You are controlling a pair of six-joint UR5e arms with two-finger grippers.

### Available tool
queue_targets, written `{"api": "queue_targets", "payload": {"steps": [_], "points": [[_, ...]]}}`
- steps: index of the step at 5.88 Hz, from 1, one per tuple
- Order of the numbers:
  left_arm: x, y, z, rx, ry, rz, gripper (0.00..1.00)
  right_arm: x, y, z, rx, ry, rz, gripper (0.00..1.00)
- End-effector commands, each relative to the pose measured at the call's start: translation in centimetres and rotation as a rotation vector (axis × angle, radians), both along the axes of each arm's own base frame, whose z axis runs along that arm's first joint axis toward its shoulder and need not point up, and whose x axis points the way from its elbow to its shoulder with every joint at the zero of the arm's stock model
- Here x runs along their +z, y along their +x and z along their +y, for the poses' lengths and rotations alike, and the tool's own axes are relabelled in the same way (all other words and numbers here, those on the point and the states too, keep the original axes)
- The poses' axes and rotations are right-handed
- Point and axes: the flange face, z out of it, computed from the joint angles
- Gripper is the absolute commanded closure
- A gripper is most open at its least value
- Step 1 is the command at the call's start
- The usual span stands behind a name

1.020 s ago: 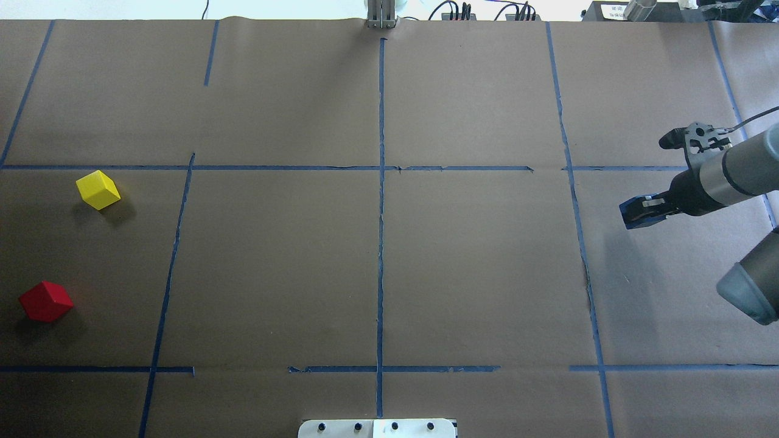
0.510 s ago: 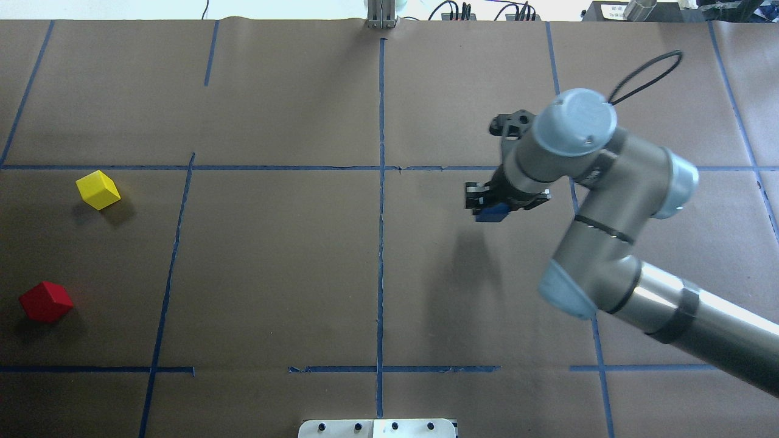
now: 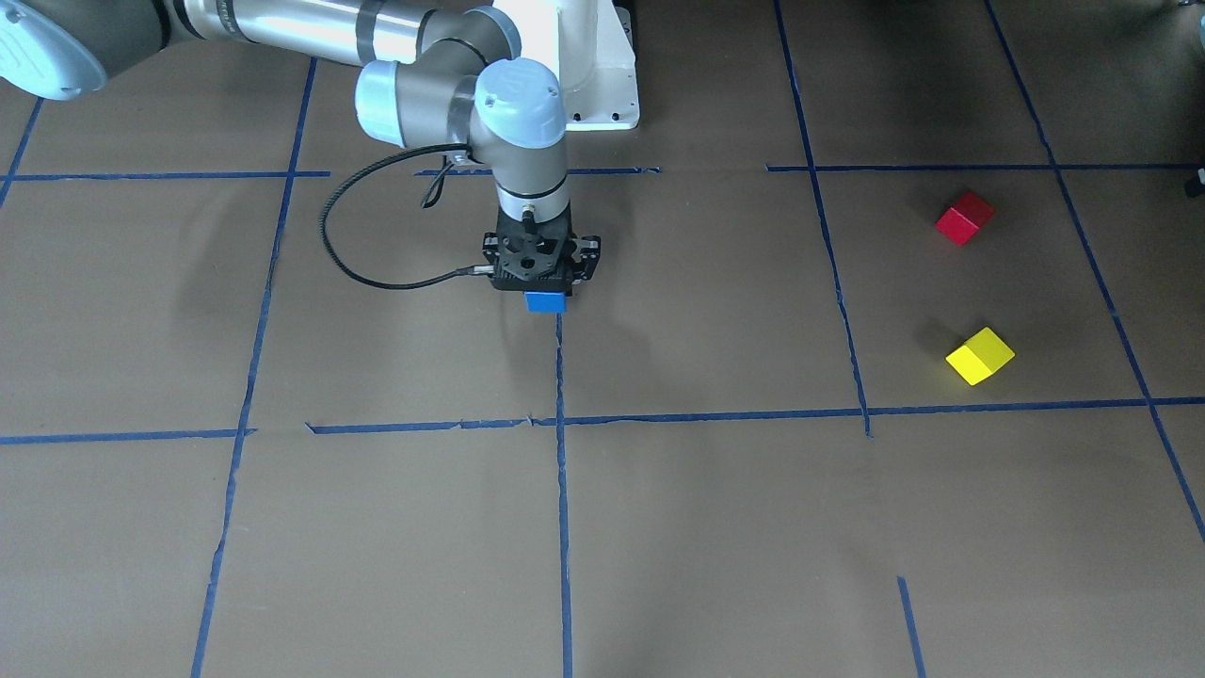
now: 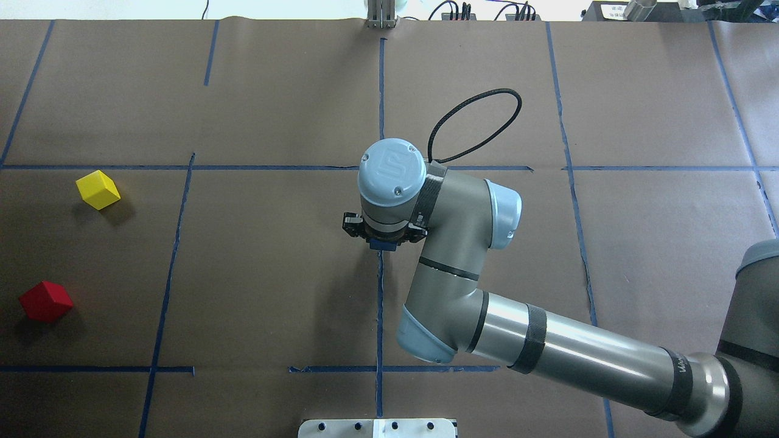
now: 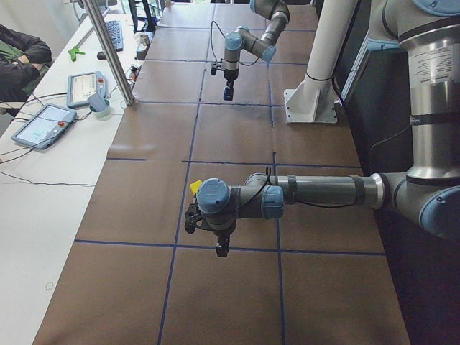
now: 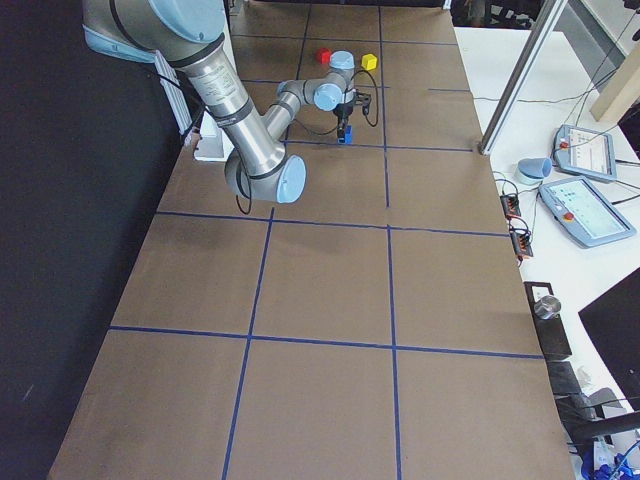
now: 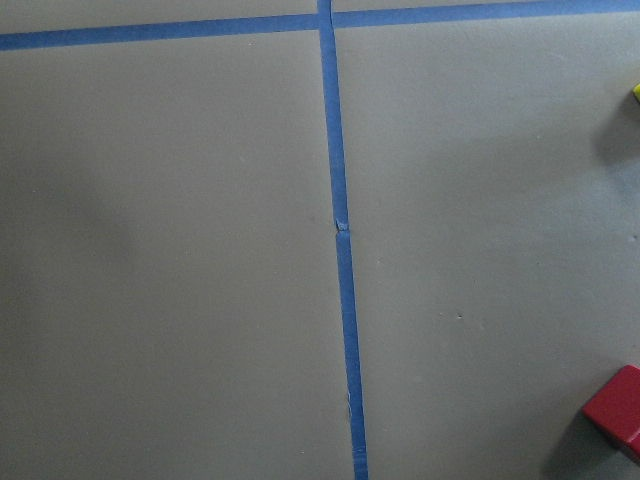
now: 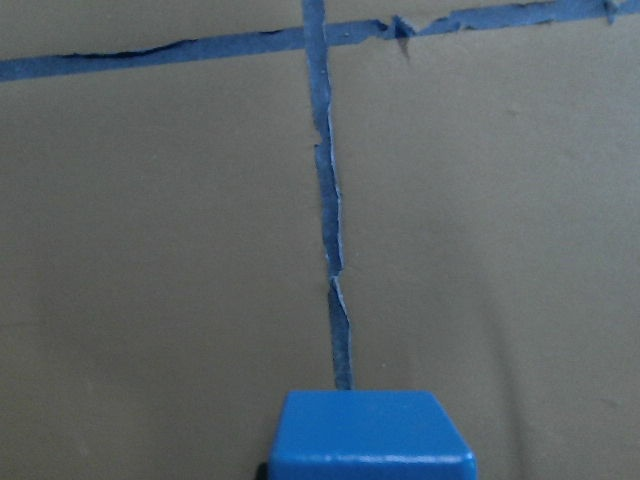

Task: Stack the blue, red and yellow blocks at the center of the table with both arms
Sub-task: 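Carry the blue cube with the right gripper to the table center and lower it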

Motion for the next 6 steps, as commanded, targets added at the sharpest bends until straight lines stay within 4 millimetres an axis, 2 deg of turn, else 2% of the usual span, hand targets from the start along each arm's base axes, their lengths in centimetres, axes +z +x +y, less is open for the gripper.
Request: {"api": "queue_targets", "payload": {"steps": [1, 2, 3, 4, 5, 6], "points": [[0.0, 0.0, 0.0, 0.0, 0.0, 0.001, 0.0, 1.2, -2.2, 0.2, 0.001, 0.019, 0.012, 0.74], [0.0, 0.0, 0.0, 0.0, 0.0, 0.001, 0.0, 1.6, -2.3, 0.1, -0.002, 0.021, 0.015, 0.27], [0.0, 0.0, 0.0, 0.0, 0.0, 0.001, 0.0, 1.4, -2.4, 0.2, -0.004, 0.023, 0.013, 0.01], [0.0, 0.0, 0.0, 0.0, -0.002, -0.001, 0.0, 0.8, -2.0, 0.3, -0.008, 0.034, -0.001, 0.01], [0.0, 0.0, 0.0, 0.0, 0.0, -0.001, 0.0, -1.5, 0.7, -1.2, 0.011, 0.059, -0.044, 0.01], [-0.1, 0.0, -0.2, 0.002, 0.007, -0.008, 0.0, -3.1, 5.6, -4.2, 0.006, 0.069, -0.053, 0.01]]}}
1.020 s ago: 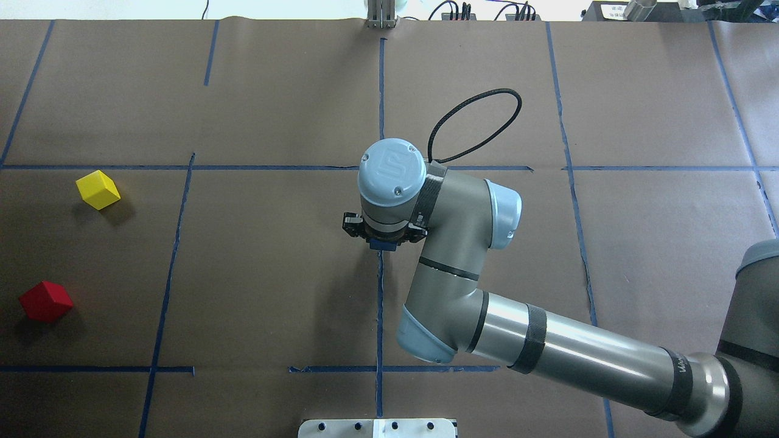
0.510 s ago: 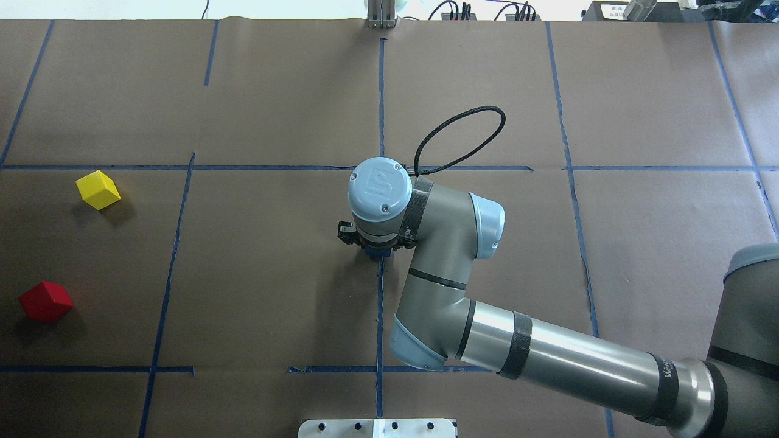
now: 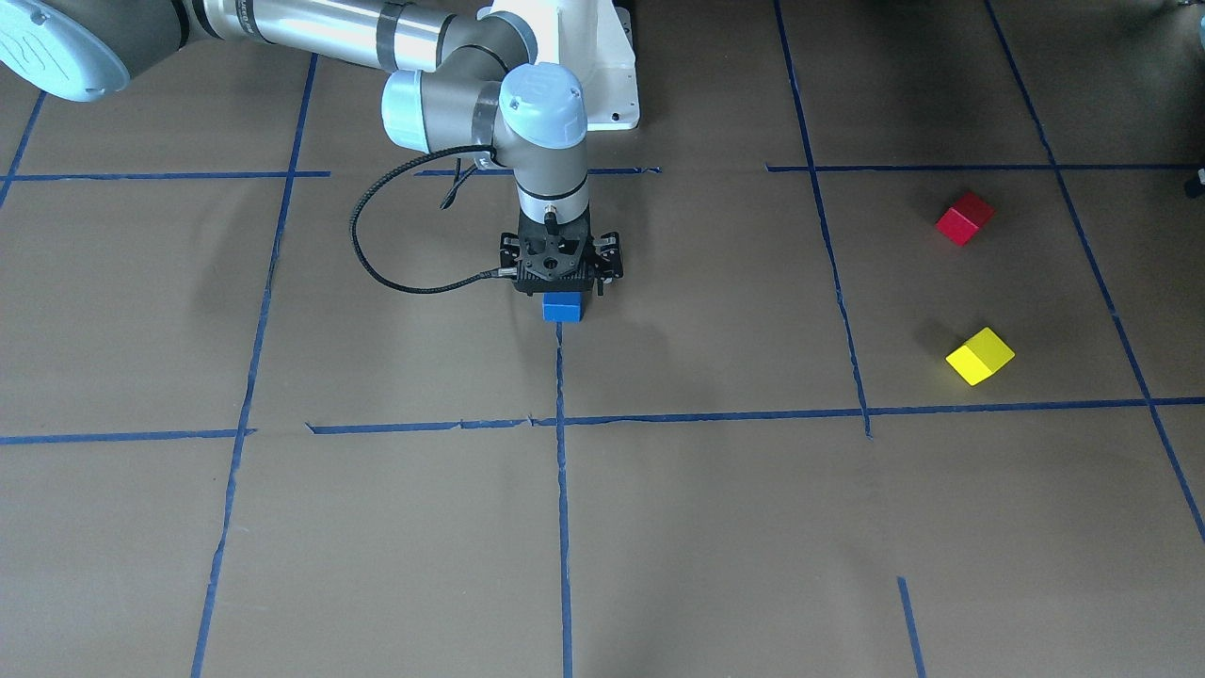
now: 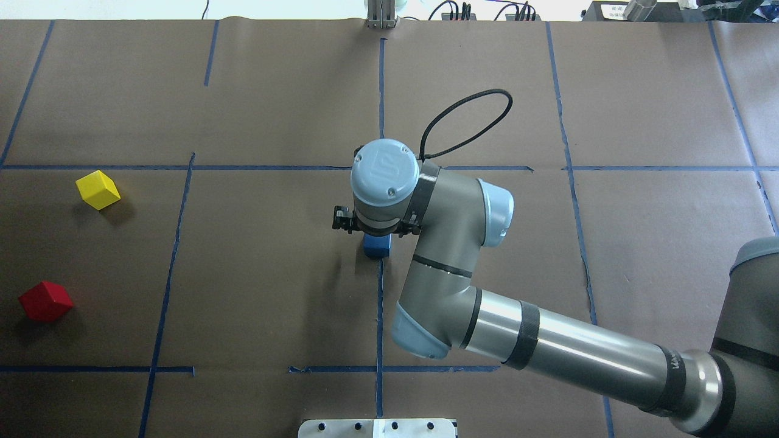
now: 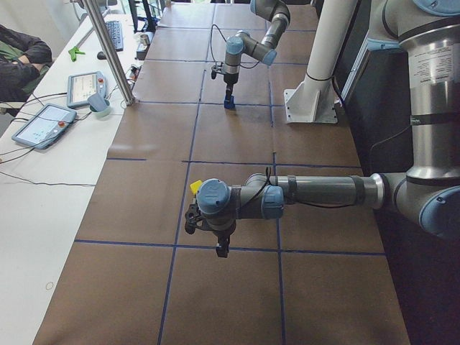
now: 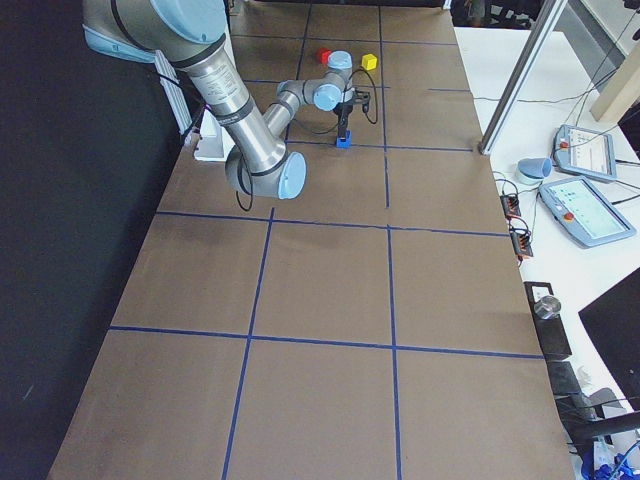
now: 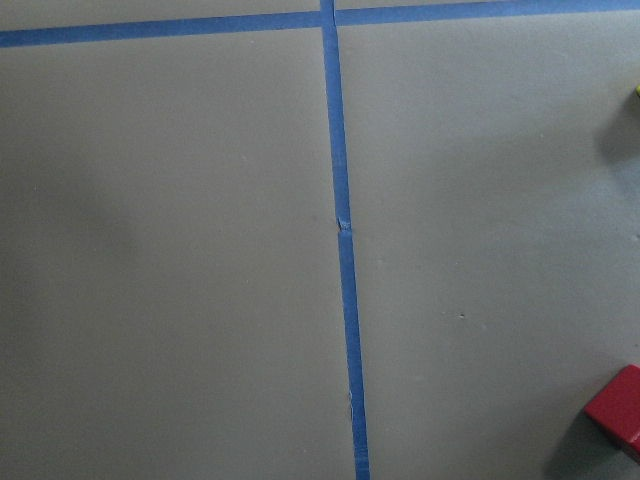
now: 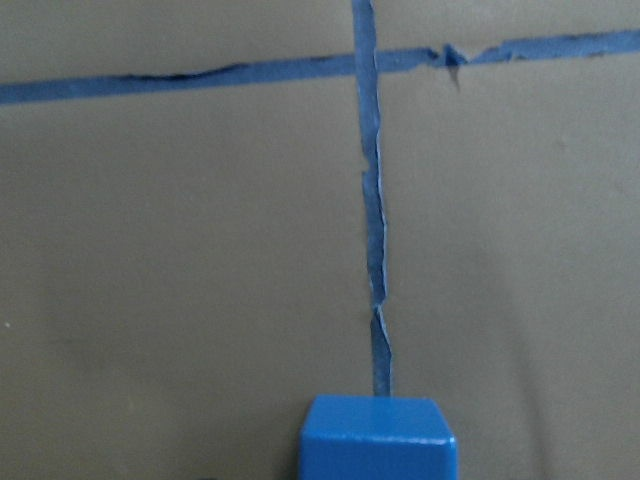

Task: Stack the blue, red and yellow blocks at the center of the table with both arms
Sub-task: 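Open the right gripper and withdraw the right arm away from the cube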

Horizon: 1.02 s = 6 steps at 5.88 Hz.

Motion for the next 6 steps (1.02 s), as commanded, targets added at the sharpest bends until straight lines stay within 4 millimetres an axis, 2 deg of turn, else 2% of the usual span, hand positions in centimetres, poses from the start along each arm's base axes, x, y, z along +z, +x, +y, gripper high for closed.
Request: {"api": "queue_targets", "payload": {"steps": [1, 2, 3, 4, 5, 6], "points": [[-0.5, 0.0, -0.3, 0.004, 0.016, -0.004, 0.0, 0.1, 10.4, -6.6, -0.054, 0.027, 0.023, 0.01], [-0.6, 0.0, -0.5, 0.005, 0.018, -0.006, 0.0, 5.4, 18.3, -9.9, -0.119, 0.076, 0.042, 0.01], [-1.1, 0.1, -0.9, 0.0, 0.024, 0.0, 0.0, 11.2, 27.1, -12.6, -0.191, 0.161, 0.071, 0.01], [-3.3, 0.2, -3.2, -0.003, 0.088, 0.007, 0.0, 17.2, 35.4, -13.6, -0.275, 0.244, 0.107, 0.01], [-4.1, 0.3, -4.2, -0.002, 0.134, 0.005, 0.0, 22.8, 43.1, -13.0, -0.344, 0.288, 0.104, 0.01], [-4.6, 0.3, -4.3, -0.004, 0.153, 0.006, 0.0, 29.9, 50.7, -10.3, -0.404, 0.318, 0.105, 0.01]]}}
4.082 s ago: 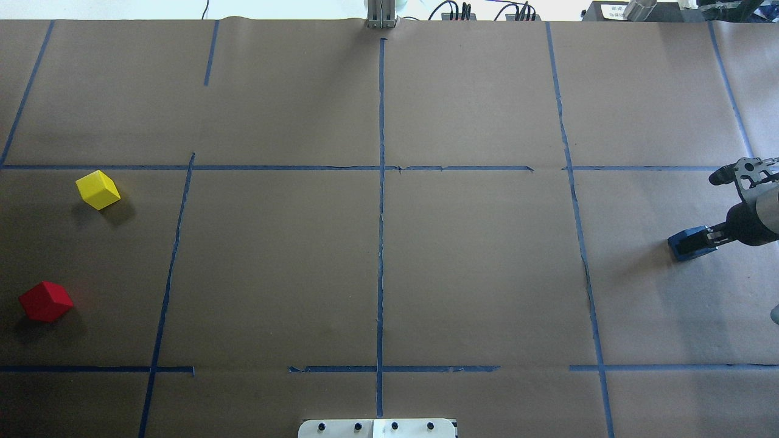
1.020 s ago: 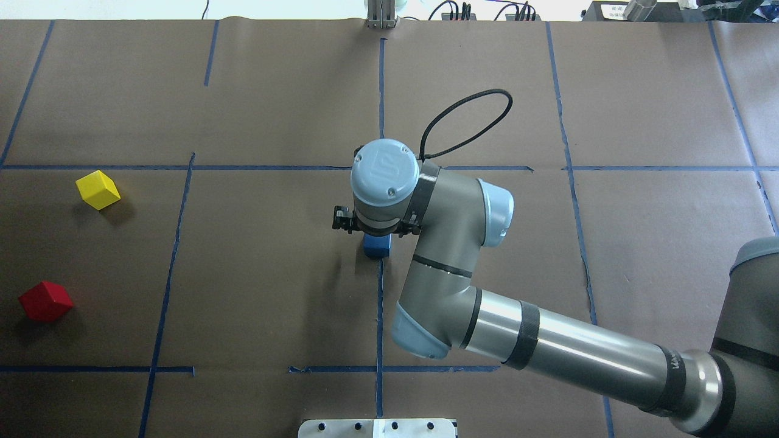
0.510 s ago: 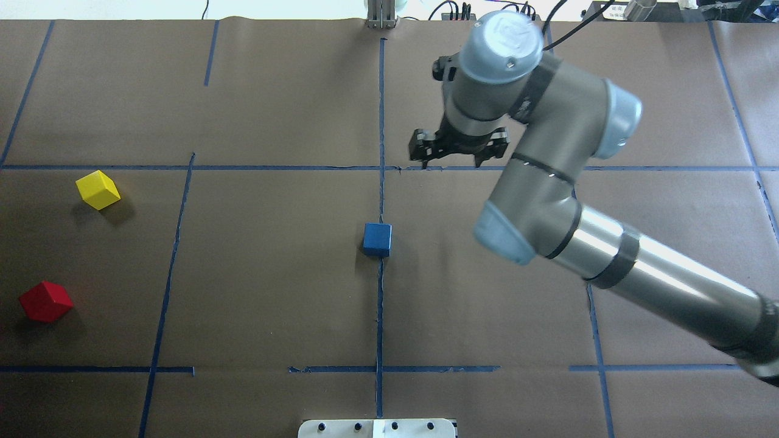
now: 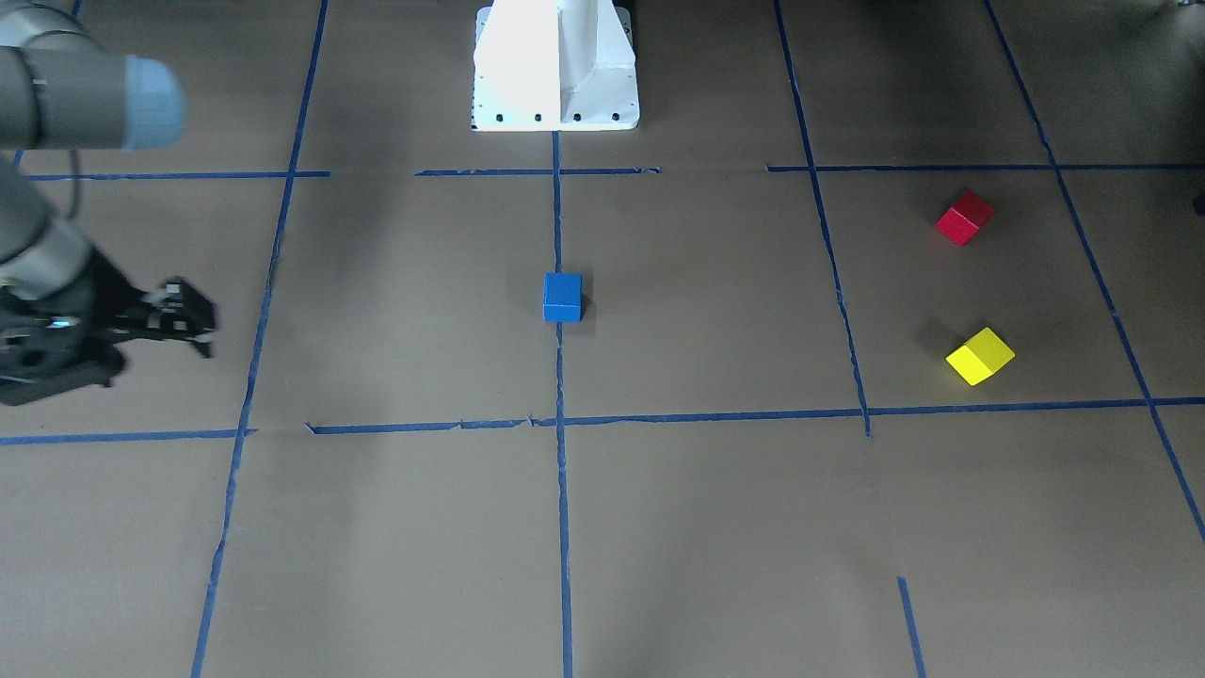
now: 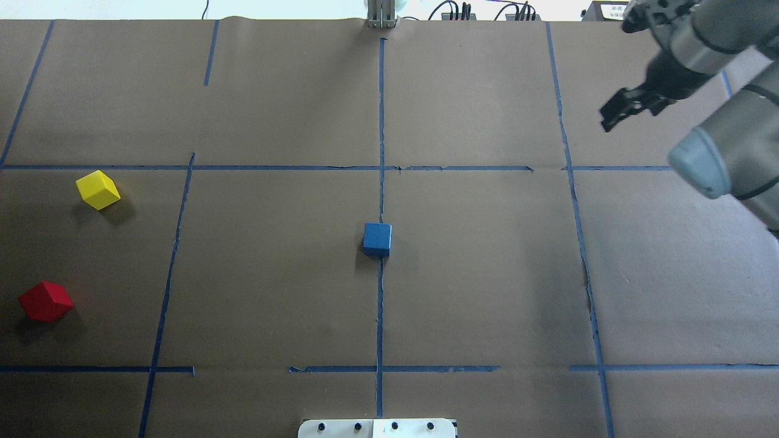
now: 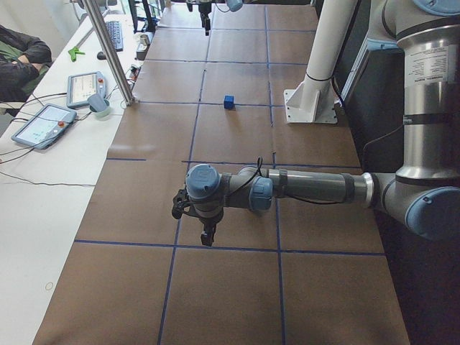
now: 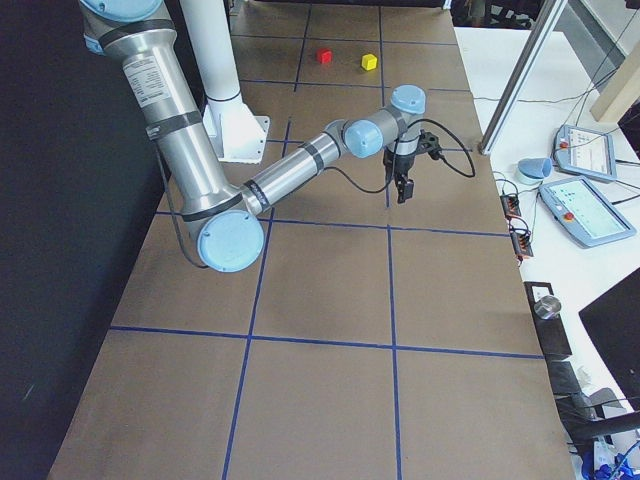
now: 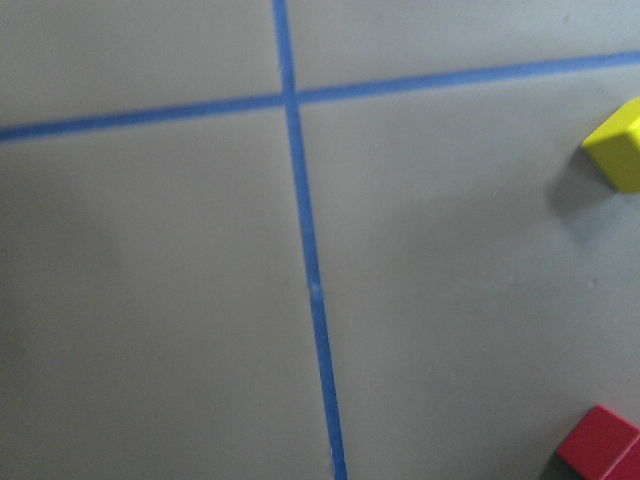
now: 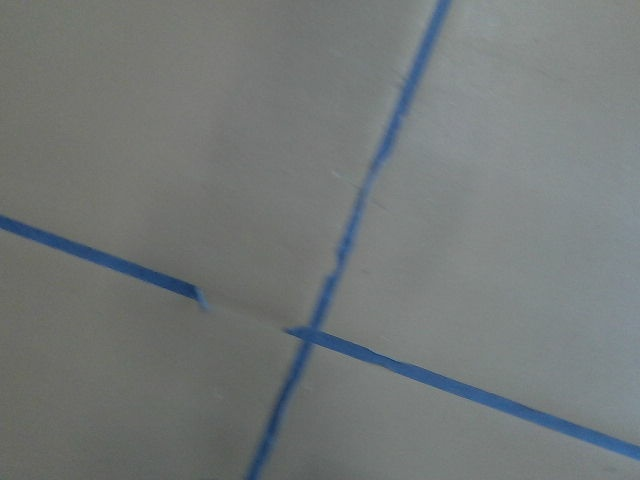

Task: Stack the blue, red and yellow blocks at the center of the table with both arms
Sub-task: 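Open the right gripper and withdraw the right arm away from the cube, then reach the left gripper down to the red cube and grasp it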

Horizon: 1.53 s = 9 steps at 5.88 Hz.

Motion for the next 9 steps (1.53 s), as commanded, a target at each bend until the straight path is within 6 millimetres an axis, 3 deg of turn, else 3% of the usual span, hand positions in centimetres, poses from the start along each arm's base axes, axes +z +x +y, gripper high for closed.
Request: {"api": "queue_targets", "payload": {"steps": [1, 2, 3, 4, 5, 7, 8, 9], "points": [[-0.8, 0.0, -0.8, -0.002, 0.031, -0.001, 0.0, 13.4, 15.5, 6.5, -0.106, 0.051, -0.017, 0.01], [-1.8, 0.1, -2.3, -0.001, 0.051, 0.005, 0.0, 19.0, 22.1, 12.6, -0.069, 0.018, -0.016, 0.01], [-2.2, 0.1, -2.0, 0.008, 0.072, 0.008, 0.0, 23.8, 24.4, 18.2, -0.031, -0.081, -0.012, 0.01], [-4.1, 1.0, -2.3, 0.028, 0.17, 0.016, 0.0, 24.0, 24.5, 18.5, -0.025, -0.092, -0.009, 0.0], [-5.1, 7.7, -0.9, 0.163, 0.31, 0.048, 0.0, 23.8, 24.4, 18.1, -0.009, -0.102, -0.009, 0.0], [-2.6, 12.2, 5.6, 0.219, 0.528, 0.028, 0.0, 23.8, 24.4, 18.1, 0.0, -0.11, -0.01, 0.0], [-2.1, 16.4, 8.3, 0.233, 0.535, 0.029, 0.0, 23.9, 24.4, 18.1, 0.0, -0.112, -0.01, 0.0], [-2.2, 18.9, 9.0, 0.253, 0.541, 0.017, 0.0, 23.9, 24.4, 18.2, -0.001, -0.112, -0.01, 0.0]]}}
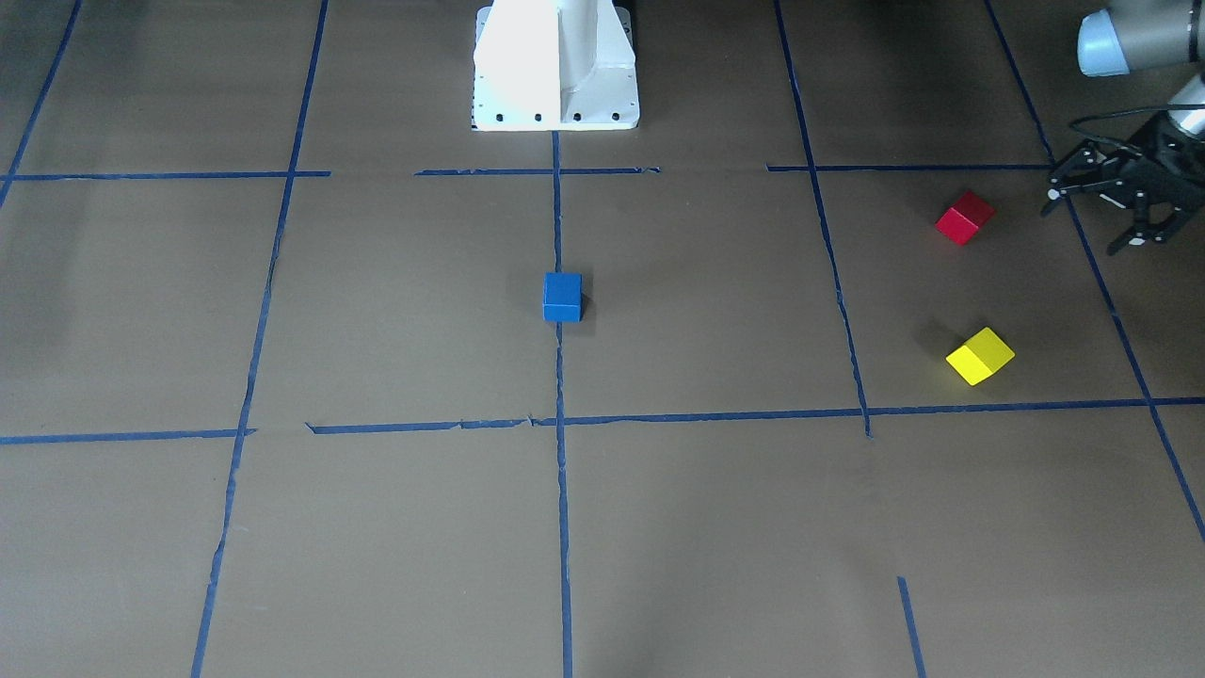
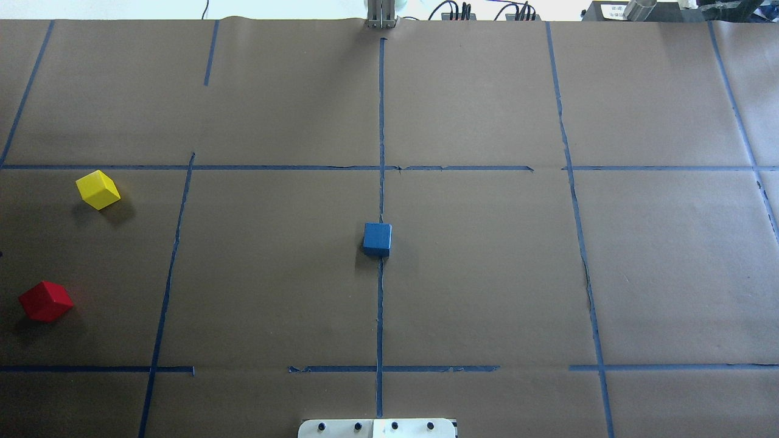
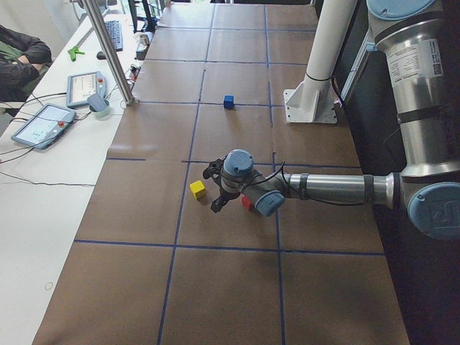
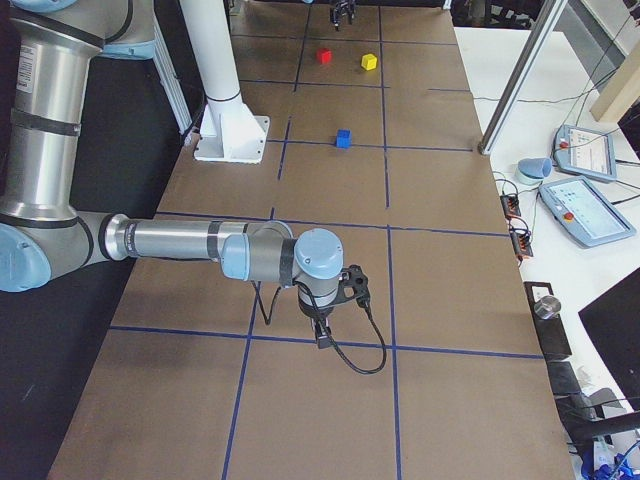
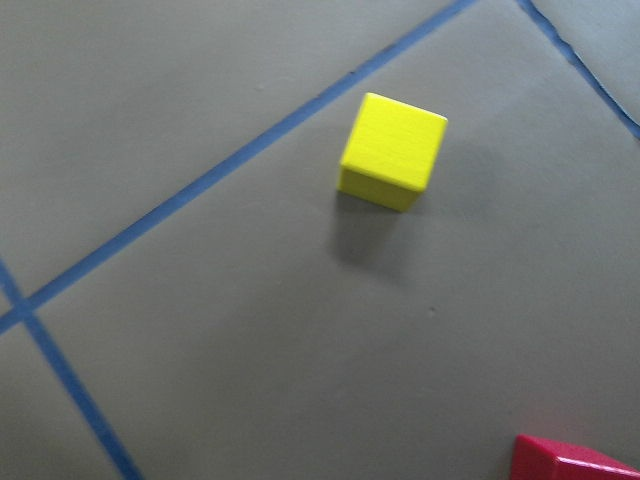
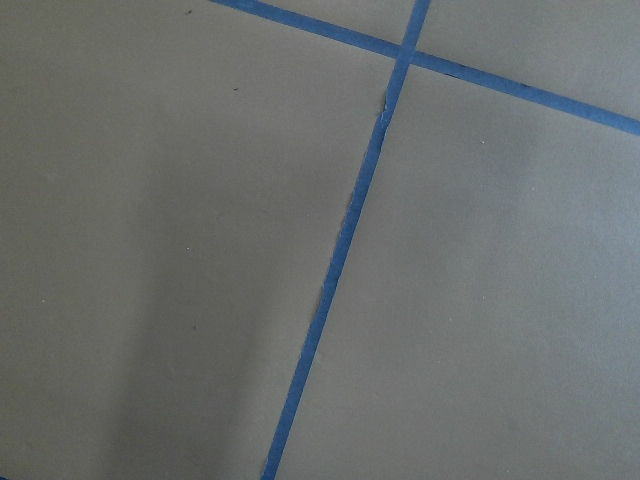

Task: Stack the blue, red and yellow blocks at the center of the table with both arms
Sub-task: 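Reach the left gripper down to the red cube and grasp it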

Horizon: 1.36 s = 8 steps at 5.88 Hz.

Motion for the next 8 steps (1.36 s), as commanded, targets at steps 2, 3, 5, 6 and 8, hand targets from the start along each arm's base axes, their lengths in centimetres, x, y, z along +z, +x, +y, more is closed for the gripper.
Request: {"api": "queue_targets", "payload": {"steps": [2, 3, 5, 6, 8], "points": [[-0.2, 4.1, 4.6, 0.092, 0.01, -0.01, 0.0, 0.3, 0.0, 0.3, -0.001, -0.007, 0.0, 0.0], [0.1, 5.0, 5.6, 0.128, -0.004, -0.014, 0.0, 0.4, 0.0, 0.4, -0.001, -0.009, 0.0, 0.0], [0.2, 7.1, 6.4, 0.135, -0.06, -0.012, 0.0, 0.2, 0.0, 0.3, 0.001, -0.005, 0.0, 0.0], [0.2, 8.1, 6.1, 0.137, -0.068, -0.01, 0.0, 0.2, 0.0, 0.3, 0.001, -0.005, -0.002, 0.0], [1.2, 9.8, 4.3, 0.124, -0.063, -0.024, 0.0, 0.2, 0.0, 0.3, 0.001, -0.007, -0.002, 0.0]]}}
